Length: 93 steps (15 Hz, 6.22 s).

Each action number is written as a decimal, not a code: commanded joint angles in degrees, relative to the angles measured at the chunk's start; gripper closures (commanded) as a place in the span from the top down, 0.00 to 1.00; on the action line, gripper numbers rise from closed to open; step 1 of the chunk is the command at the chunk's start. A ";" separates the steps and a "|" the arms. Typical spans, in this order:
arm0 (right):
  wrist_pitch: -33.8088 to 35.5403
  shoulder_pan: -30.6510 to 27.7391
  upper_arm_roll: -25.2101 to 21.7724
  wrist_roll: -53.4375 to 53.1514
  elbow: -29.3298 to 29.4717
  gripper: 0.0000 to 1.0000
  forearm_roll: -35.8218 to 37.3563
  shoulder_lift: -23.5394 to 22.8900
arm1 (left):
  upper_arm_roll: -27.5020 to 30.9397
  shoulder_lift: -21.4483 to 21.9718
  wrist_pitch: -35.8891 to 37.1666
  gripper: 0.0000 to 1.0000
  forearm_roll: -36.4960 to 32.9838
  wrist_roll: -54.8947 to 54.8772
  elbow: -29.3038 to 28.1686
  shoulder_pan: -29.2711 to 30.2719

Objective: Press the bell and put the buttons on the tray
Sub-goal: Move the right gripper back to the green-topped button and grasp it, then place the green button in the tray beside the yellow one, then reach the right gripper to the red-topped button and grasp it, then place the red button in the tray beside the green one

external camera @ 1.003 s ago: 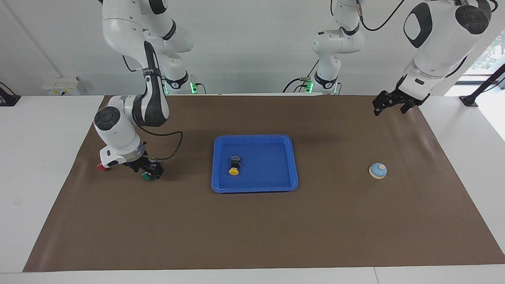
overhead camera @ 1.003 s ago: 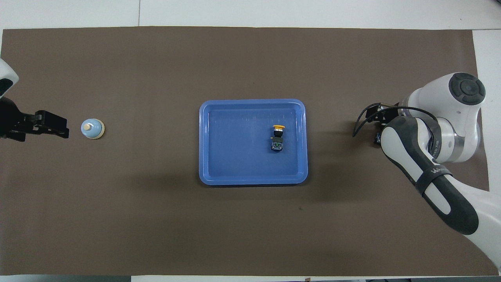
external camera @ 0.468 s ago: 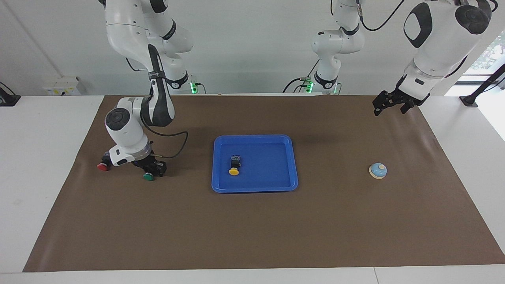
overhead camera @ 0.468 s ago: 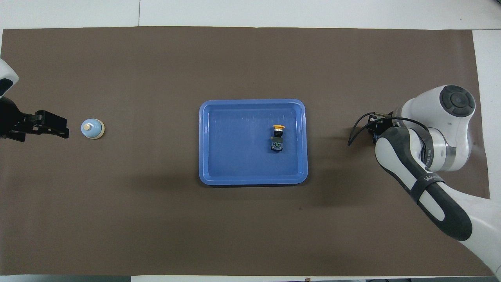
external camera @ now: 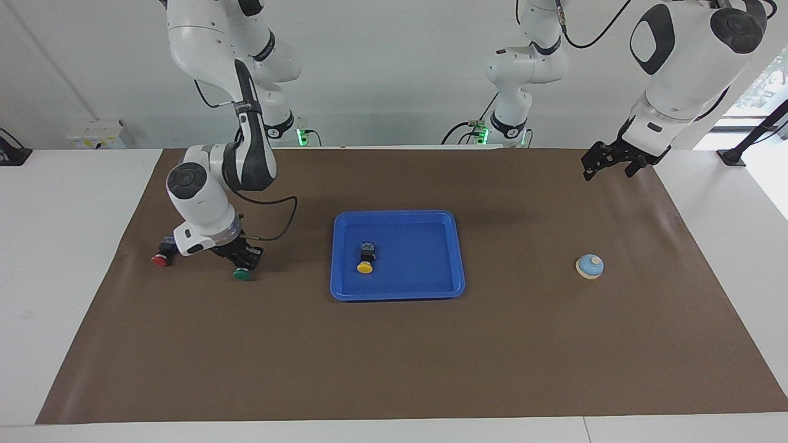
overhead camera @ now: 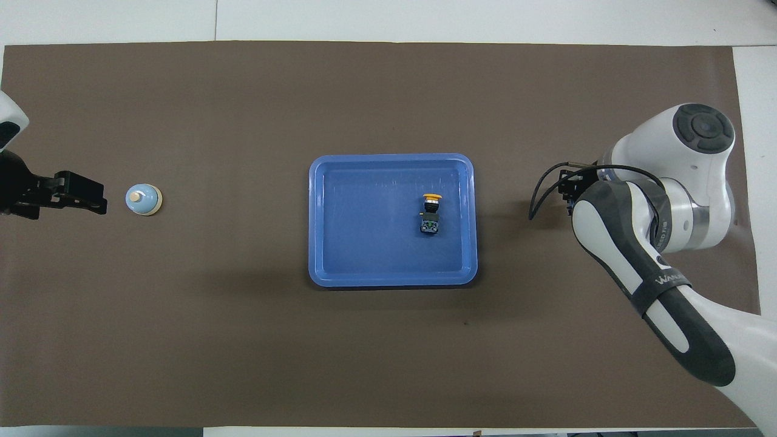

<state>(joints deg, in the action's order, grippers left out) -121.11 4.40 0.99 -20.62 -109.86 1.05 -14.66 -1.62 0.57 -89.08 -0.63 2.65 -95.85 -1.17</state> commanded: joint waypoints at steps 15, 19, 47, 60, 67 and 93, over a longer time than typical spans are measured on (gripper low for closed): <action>-5.44 28.02 0.24 -24.64 16.01 0.00 -2.28 -15.40 | 0.21 0.57 0.75 1.00 0.28 0.34 0.23 -0.06; -7.74 29.26 0.24 -26.74 13.71 0.00 -2.55 -14.96 | 0.21 0.57 0.75 1.00 0.37 0.34 0.23 -0.06; -12.92 -23.39 -0.55 22.38 -13.79 1.00 2.90 6.49 | 0.21 0.57 0.75 1.00 0.28 0.34 0.14 -0.06; -20.32 -25.32 -0.37 25.28 -19.69 0.00 2.46 5.96 | 0.21 0.57 0.75 1.00 0.36 0.34 0.23 -0.06; 2.49 -15.87 3.50 12.77 -2.34 0.00 2.02 4.92 | 0.21 0.57 0.75 1.00 0.37 0.34 0.23 -0.06; -1.48 32.25 2.97 -34.14 23.91 0.00 -0.88 -19.53 | 0.21 0.57 0.75 1.00 0.37 0.34 0.23 -0.06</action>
<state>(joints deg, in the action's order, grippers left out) -120.05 37.10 3.59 -55.06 -84.34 -0.15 -34.66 -1.62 0.58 -89.08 -0.63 2.65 -95.85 -1.17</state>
